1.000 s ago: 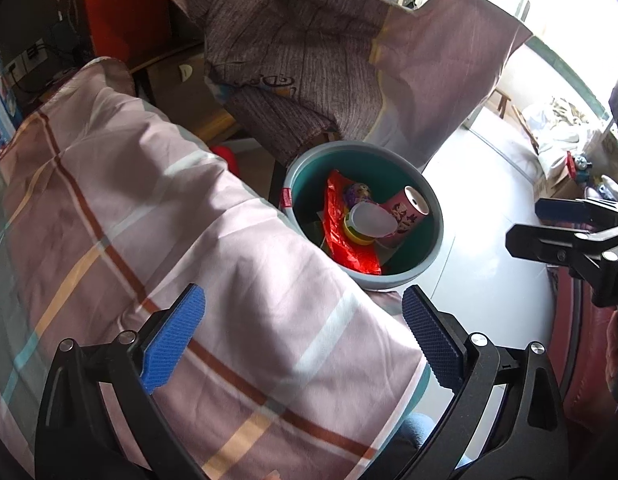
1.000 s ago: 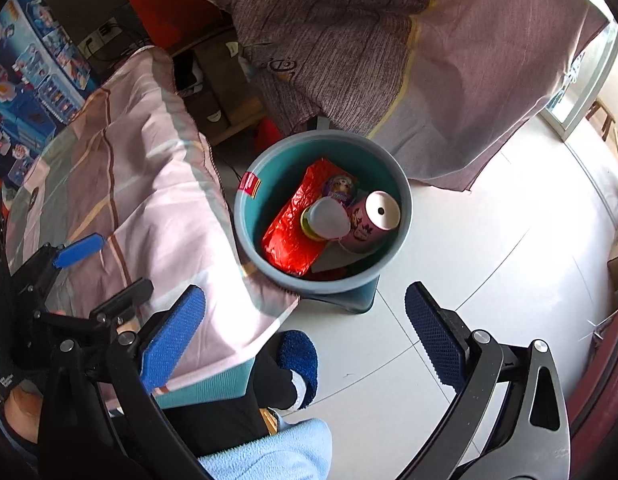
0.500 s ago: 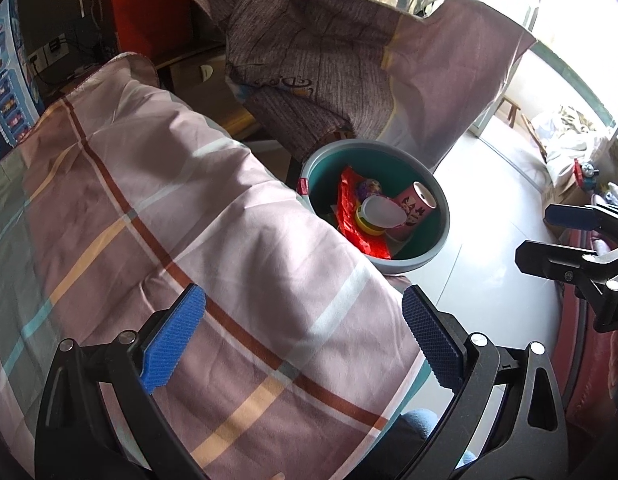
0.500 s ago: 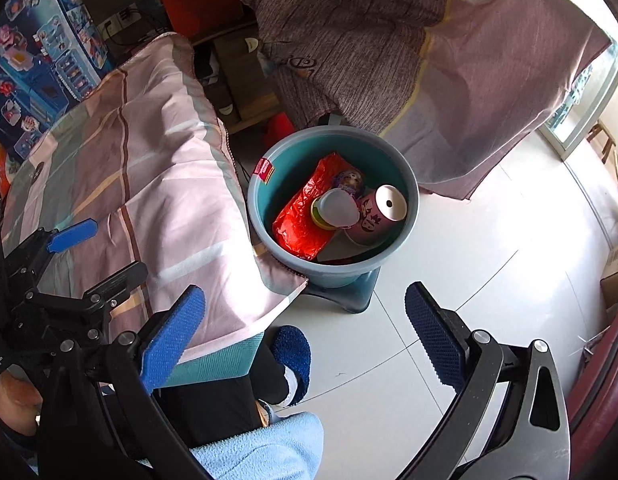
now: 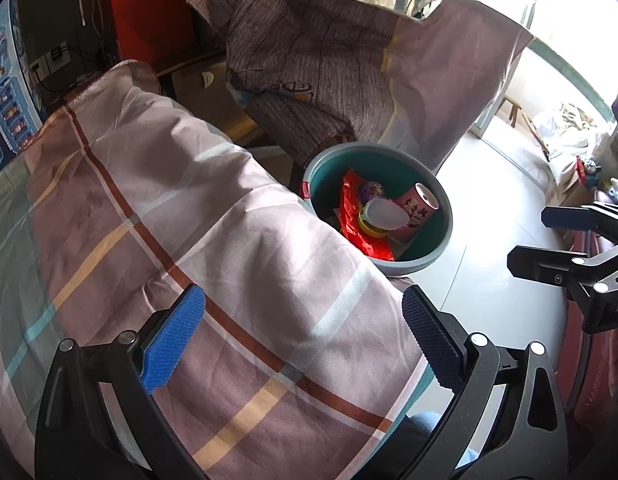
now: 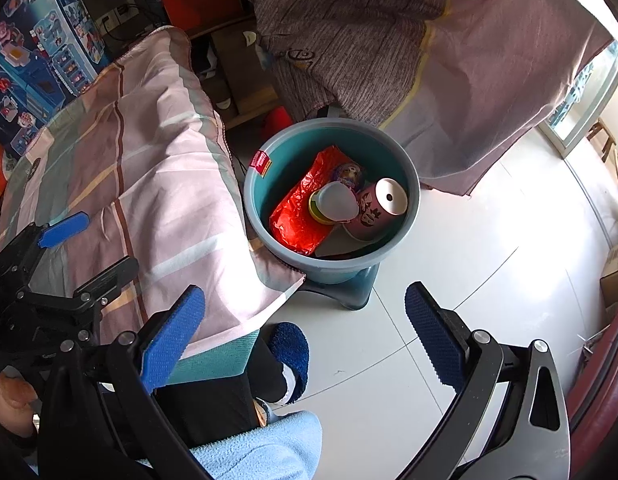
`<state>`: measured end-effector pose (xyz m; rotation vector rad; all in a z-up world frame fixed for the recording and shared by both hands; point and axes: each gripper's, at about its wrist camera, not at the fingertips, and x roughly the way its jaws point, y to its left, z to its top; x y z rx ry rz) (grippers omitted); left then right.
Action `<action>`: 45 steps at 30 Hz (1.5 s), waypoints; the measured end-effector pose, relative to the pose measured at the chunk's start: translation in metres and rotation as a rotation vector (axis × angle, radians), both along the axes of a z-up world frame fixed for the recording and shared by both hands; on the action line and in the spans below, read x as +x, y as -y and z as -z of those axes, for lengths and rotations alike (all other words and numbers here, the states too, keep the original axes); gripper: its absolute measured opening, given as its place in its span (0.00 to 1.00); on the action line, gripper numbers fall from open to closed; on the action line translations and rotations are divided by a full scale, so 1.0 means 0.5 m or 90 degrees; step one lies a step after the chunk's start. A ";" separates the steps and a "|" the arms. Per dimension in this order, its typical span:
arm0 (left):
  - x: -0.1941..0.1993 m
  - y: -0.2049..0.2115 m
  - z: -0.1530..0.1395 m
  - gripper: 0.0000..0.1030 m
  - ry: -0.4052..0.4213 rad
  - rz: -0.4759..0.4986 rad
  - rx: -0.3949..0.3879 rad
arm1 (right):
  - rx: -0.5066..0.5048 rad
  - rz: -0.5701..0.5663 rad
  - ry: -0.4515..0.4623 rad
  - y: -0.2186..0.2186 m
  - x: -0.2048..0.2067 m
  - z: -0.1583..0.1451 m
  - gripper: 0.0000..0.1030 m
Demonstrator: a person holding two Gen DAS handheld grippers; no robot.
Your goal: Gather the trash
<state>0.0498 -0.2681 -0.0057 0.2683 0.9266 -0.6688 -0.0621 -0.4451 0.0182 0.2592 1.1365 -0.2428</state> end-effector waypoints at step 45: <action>0.013 0.011 0.035 0.96 -0.011 0.001 0.034 | -0.038 0.012 -0.033 0.019 0.007 0.048 0.93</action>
